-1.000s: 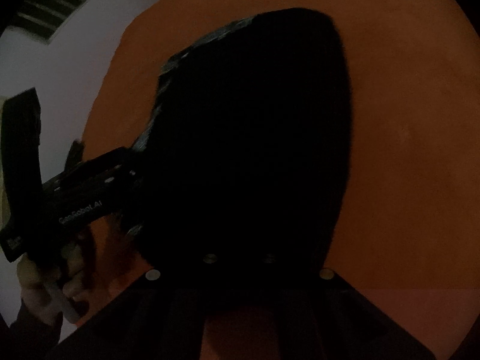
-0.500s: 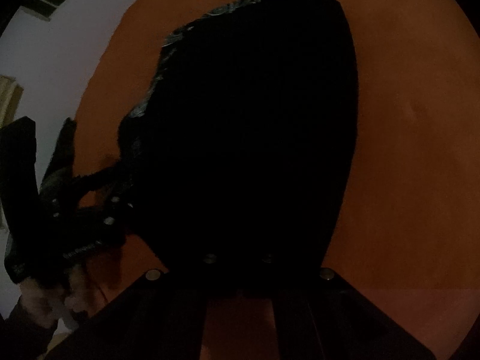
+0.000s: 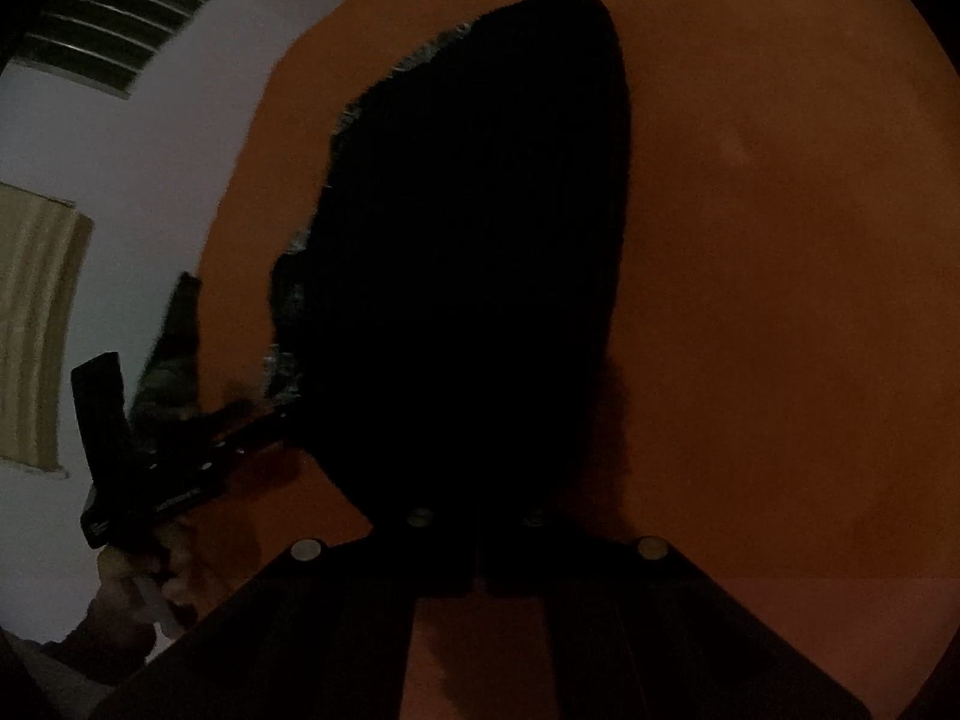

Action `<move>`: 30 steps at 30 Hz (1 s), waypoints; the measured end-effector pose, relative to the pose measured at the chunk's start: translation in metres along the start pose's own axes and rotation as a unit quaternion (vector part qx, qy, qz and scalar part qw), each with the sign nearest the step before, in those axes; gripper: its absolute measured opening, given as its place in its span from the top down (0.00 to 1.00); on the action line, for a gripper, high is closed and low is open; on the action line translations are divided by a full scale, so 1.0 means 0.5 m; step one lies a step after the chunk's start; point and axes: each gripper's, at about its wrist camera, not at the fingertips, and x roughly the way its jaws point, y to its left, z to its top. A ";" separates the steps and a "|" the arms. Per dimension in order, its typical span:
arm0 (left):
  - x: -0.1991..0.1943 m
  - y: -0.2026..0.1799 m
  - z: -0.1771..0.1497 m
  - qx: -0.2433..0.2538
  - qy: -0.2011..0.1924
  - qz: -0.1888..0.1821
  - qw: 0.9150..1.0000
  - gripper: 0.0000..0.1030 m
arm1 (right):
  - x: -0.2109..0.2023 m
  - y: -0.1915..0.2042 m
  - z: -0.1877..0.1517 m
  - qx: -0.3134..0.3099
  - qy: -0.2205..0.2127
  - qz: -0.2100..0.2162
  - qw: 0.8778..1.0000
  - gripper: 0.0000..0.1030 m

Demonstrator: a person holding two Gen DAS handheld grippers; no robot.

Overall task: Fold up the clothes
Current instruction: 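Lift the shirt bundle with the right gripper while the left gripper holds its edge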

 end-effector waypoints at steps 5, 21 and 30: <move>0.028 -0.042 -0.008 0.048 -0.005 -0.004 0.999 0.24 | 0.056 0.033 -0.011 -0.021 0.012 0.030 0.999 1.00; -0.015 0.079 0.005 -0.025 -0.040 -0.043 0.998 0.23 | 0.041 0.052 -0.008 -0.051 -0.015 0.073 0.996 0.99; 0.040 0.142 0.031 -0.075 -0.037 -0.039 0.996 0.23 | 0.111 0.050 0.010 -0.046 0.010 0.059 0.997 0.99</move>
